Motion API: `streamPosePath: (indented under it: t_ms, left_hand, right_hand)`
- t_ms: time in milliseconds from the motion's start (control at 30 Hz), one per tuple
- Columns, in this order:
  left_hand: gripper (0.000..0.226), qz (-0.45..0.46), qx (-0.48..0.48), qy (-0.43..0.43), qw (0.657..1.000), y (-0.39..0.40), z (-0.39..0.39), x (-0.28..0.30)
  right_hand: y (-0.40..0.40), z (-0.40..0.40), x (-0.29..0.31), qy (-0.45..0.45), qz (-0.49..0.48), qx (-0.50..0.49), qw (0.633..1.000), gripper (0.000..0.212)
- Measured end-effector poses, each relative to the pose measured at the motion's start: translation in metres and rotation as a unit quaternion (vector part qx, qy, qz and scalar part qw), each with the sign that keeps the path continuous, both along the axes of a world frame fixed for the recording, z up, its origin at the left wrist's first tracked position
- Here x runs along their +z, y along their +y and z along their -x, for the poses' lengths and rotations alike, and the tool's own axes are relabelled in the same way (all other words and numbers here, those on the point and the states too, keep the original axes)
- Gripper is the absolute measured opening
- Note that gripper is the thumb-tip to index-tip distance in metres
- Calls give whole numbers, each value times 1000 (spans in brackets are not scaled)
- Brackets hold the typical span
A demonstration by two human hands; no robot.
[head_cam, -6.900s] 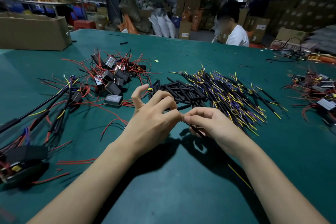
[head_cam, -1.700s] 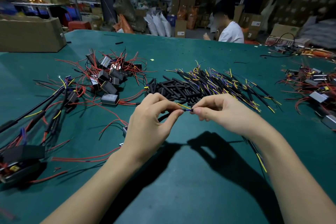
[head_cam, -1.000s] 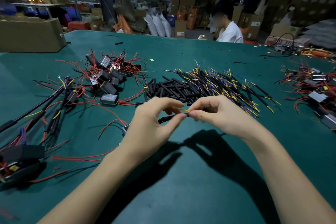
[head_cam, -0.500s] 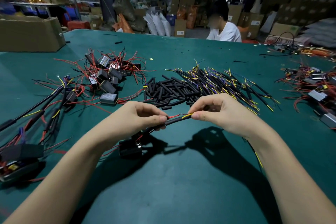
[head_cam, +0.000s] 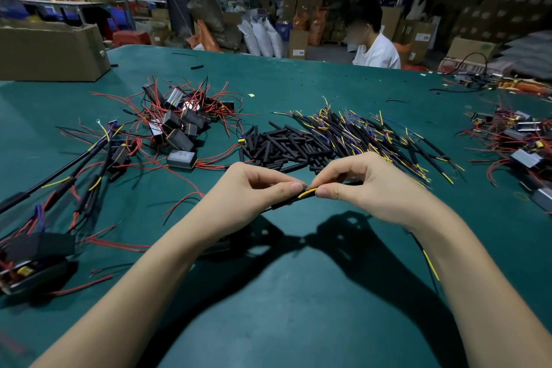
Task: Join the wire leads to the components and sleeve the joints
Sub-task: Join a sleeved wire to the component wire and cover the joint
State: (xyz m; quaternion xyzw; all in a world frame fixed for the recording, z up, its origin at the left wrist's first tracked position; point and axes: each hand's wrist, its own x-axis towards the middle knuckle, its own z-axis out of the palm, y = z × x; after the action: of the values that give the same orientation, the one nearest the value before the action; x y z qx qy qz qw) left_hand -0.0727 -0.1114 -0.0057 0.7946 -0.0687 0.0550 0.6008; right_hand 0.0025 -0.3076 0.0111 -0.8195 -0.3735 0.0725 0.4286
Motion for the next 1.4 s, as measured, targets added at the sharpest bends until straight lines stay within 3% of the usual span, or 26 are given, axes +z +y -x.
streamPosePath:
  t_ms: [467, 667, 800, 867, 967, 1167, 1333, 1400]
  left_hand:
    - [10, 50, 19, 38, 998, -10, -12, -3]
    - [32, 12, -7, 61, 998, -2, -8, 4]
    - [28, -90, 22, 74, 993, 16, -3, 1]
    - [24, -63, -14, 86, 994, 21, 2, 4]
    - [39, -62, -46, 93, 993, 25, 5, 6]
    - [18, -44, -17, 41, 998, 18, 4, 0]
    - [15, 4, 40, -6, 999, 7, 1, -8]
    - [15, 9, 65, -30, 997, 3, 2, -11]
  right_hand:
    - [3, 4, 3, 6, -25, -5, 1000, 7]
    - [2, 1, 2, 37, -42, -13, 998, 11]
    - [1, 1, 1, 60, -40, -21, 997, 9]
    - [0, 1, 1, 64, -38, -24, 997, 12]
    - [0, 0, 0, 66, -38, -29, 997, 12]
    - [-2, -1, 0, 73, -34, -29, 996, 10]
    - [-5, -1, 3, 90, -56, -10, 994, 11]
    - [-5, -2, 1, 91, -56, -17, 994, 20]
